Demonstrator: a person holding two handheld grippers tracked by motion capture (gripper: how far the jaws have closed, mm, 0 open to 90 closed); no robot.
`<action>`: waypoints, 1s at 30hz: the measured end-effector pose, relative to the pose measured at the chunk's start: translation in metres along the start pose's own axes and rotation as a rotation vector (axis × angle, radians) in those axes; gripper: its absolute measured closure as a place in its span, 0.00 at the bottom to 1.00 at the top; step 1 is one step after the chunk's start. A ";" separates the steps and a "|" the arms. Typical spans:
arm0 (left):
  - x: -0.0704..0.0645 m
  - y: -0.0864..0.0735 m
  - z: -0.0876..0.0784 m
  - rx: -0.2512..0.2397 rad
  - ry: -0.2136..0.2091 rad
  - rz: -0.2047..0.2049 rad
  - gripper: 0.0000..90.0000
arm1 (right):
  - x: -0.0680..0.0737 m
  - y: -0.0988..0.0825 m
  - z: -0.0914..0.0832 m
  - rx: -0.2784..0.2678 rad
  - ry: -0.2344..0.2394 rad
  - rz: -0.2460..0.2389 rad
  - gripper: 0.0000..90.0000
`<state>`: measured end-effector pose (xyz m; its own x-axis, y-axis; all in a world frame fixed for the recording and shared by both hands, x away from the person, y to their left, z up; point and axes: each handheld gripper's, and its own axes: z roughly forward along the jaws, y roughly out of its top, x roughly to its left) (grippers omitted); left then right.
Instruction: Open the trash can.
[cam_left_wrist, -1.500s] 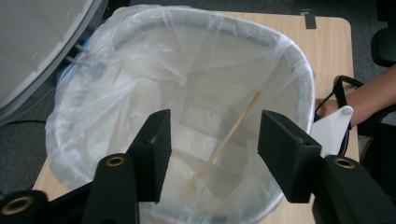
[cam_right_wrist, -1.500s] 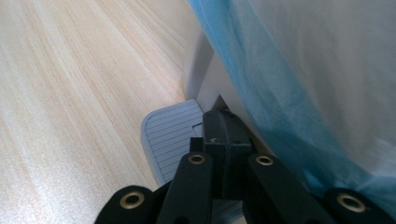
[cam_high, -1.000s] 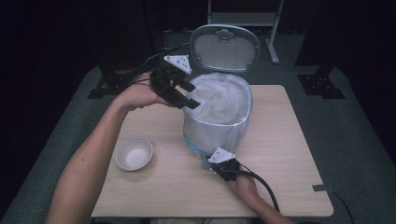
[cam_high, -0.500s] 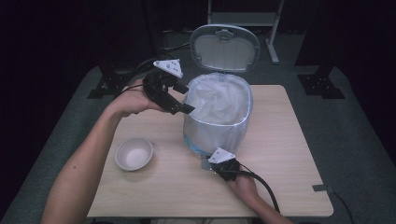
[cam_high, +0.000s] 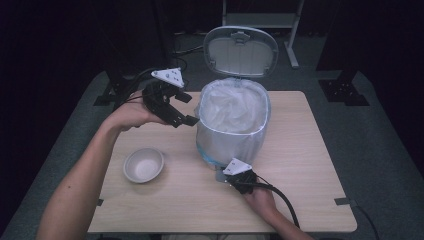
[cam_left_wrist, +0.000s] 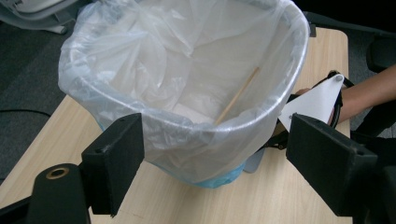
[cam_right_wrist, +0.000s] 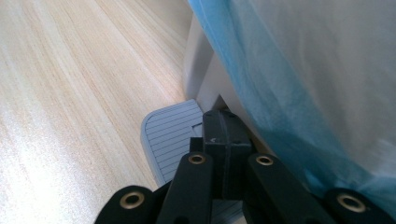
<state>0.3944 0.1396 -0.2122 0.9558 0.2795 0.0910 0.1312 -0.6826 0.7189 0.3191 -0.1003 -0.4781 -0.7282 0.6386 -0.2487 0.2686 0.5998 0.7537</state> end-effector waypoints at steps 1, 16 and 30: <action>0.000 -0.001 0.001 -0.006 0.001 -0.004 0.21 | 0.000 0.000 0.000 0.000 0.000 -0.001 1.00; -0.003 -0.019 -0.007 -0.013 0.018 -0.013 0.20 | 0.000 0.000 0.000 -0.001 -0.001 0.000 1.00; -0.004 -0.050 -0.019 -0.033 0.044 -0.051 0.20 | 0.001 0.000 0.000 0.002 -0.001 0.005 1.00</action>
<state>0.3788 0.1852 -0.2358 0.9354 0.3436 0.0830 0.1704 -0.6441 0.7457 0.3186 -0.0998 -0.4781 -0.7261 0.6420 -0.2460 0.2733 0.5979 0.7536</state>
